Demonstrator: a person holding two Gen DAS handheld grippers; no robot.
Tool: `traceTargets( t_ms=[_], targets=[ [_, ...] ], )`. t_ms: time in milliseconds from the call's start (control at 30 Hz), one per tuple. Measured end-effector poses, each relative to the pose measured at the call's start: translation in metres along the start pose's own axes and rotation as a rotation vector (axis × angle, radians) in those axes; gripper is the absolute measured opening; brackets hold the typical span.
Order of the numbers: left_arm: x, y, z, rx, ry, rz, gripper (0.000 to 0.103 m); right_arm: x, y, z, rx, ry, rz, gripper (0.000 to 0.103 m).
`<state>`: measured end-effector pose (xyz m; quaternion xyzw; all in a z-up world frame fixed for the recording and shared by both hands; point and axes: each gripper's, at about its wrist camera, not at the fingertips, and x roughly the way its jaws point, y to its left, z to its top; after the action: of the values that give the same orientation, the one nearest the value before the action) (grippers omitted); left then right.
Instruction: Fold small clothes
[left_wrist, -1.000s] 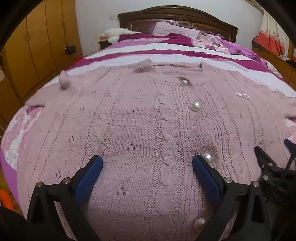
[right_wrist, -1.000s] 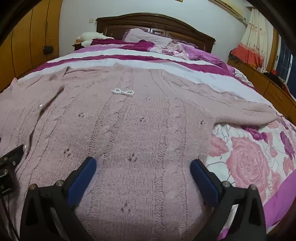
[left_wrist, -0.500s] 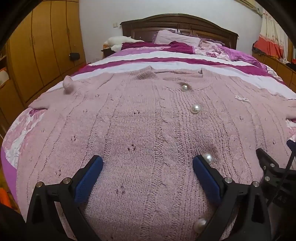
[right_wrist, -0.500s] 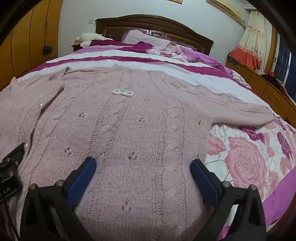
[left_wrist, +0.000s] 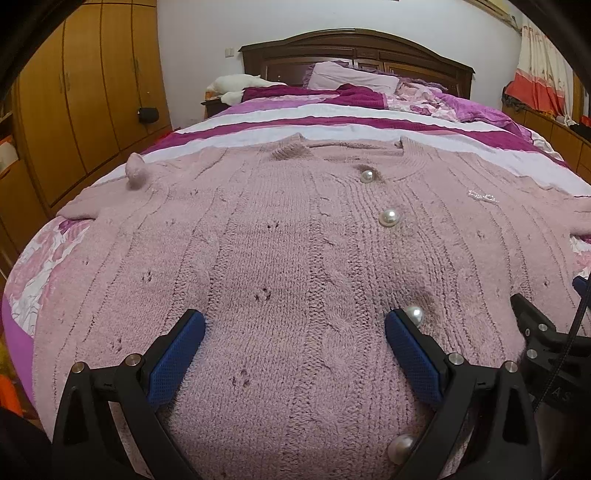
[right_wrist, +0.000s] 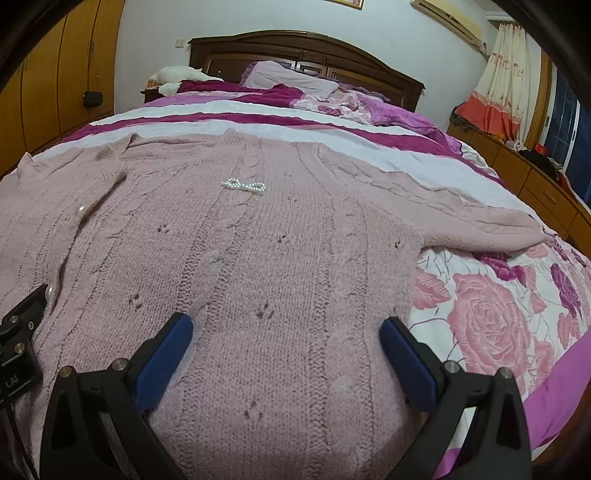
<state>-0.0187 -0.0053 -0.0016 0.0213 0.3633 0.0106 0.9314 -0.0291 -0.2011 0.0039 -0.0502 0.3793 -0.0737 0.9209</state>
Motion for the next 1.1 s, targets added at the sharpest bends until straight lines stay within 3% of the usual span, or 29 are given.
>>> traceTargets(
  t_ms=[1100],
  targets=[
    [-0.0001,0.0032,0.0023,-0.009,-0.008,-0.021,0.080,-0.0005,0.0007,-0.0001,0.000,-0.004,-0.002,0.102]
  ],
)
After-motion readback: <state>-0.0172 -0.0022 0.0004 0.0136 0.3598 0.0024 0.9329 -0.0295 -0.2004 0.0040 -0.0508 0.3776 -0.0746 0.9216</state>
